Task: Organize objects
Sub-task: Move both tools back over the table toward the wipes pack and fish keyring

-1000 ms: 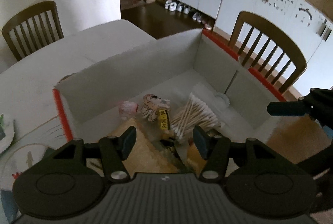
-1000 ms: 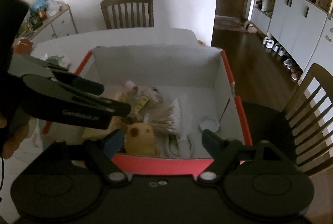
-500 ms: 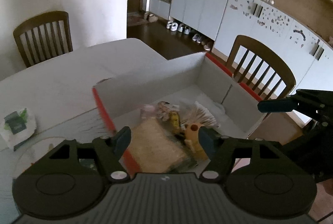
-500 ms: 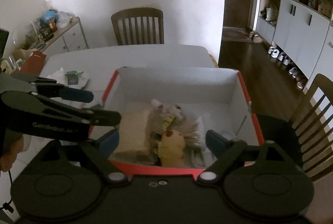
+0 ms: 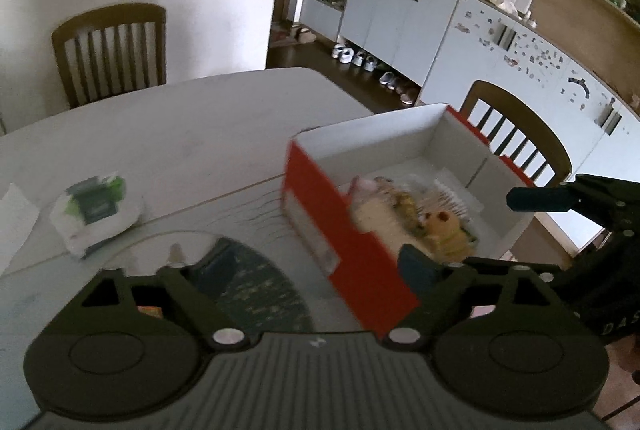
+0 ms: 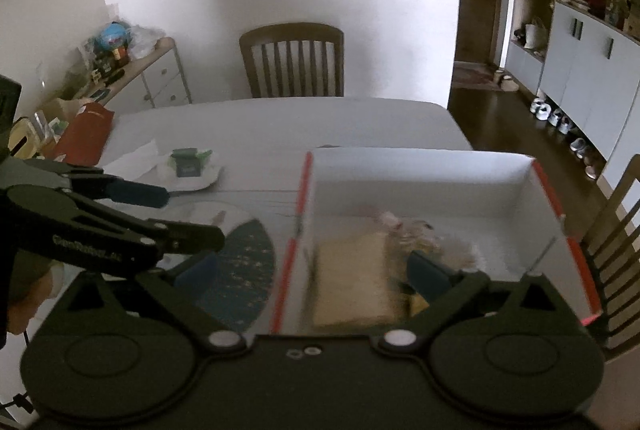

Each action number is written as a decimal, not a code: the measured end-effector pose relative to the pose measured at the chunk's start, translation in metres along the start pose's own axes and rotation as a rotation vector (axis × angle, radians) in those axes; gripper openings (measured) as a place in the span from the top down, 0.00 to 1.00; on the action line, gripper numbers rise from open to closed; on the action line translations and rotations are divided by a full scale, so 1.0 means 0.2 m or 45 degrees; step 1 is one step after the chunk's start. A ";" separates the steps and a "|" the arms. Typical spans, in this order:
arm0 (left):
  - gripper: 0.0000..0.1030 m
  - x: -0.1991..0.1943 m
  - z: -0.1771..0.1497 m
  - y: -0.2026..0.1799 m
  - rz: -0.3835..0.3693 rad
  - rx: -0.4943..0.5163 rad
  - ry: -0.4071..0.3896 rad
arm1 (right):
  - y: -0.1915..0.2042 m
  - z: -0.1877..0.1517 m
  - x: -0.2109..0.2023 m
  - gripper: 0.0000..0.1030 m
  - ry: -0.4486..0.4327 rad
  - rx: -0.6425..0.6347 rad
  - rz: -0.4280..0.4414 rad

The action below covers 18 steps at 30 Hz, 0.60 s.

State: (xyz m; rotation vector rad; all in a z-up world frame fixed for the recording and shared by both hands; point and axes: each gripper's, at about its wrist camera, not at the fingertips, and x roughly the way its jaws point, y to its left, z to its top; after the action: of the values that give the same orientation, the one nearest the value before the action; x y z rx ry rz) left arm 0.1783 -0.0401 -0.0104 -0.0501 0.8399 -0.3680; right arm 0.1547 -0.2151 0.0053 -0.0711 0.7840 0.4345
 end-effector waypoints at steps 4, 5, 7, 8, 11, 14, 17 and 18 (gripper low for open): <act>0.03 -0.03 -0.04 0.16 0.013 -0.014 -0.013 | 0.13 0.02 0.05 0.02 0.016 -0.016 -0.002; 0.03 -0.03 -0.05 0.21 0.019 -0.021 -0.016 | 0.16 0.02 0.06 0.02 0.020 -0.022 -0.005; 0.03 -0.04 -0.06 0.30 0.024 -0.034 -0.023 | 0.22 0.03 0.09 0.02 0.034 -0.034 -0.003; 0.03 -0.05 -0.07 0.35 0.032 -0.038 -0.029 | 0.25 0.04 0.11 0.02 0.041 -0.040 -0.004; 0.03 -0.05 -0.09 0.49 0.064 -0.041 -0.034 | 0.34 0.04 0.17 0.02 0.067 -0.060 -0.007; 0.03 -0.04 -0.09 0.61 0.108 -0.006 -0.036 | 0.42 0.05 0.25 0.02 0.101 -0.076 -0.010; 0.03 -0.02 -0.08 0.72 0.157 0.044 -0.034 | 0.48 0.05 0.33 0.02 0.133 -0.096 -0.011; 0.03 -0.02 -0.08 0.76 0.170 0.057 -0.034 | 0.50 0.05 0.36 0.02 0.145 -0.104 -0.010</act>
State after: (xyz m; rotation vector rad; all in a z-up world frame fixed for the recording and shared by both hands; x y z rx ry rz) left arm 0.2103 0.1044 -0.0468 0.0428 0.8035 -0.2597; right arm 0.1653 -0.0960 -0.0270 -0.1760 0.8772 0.4580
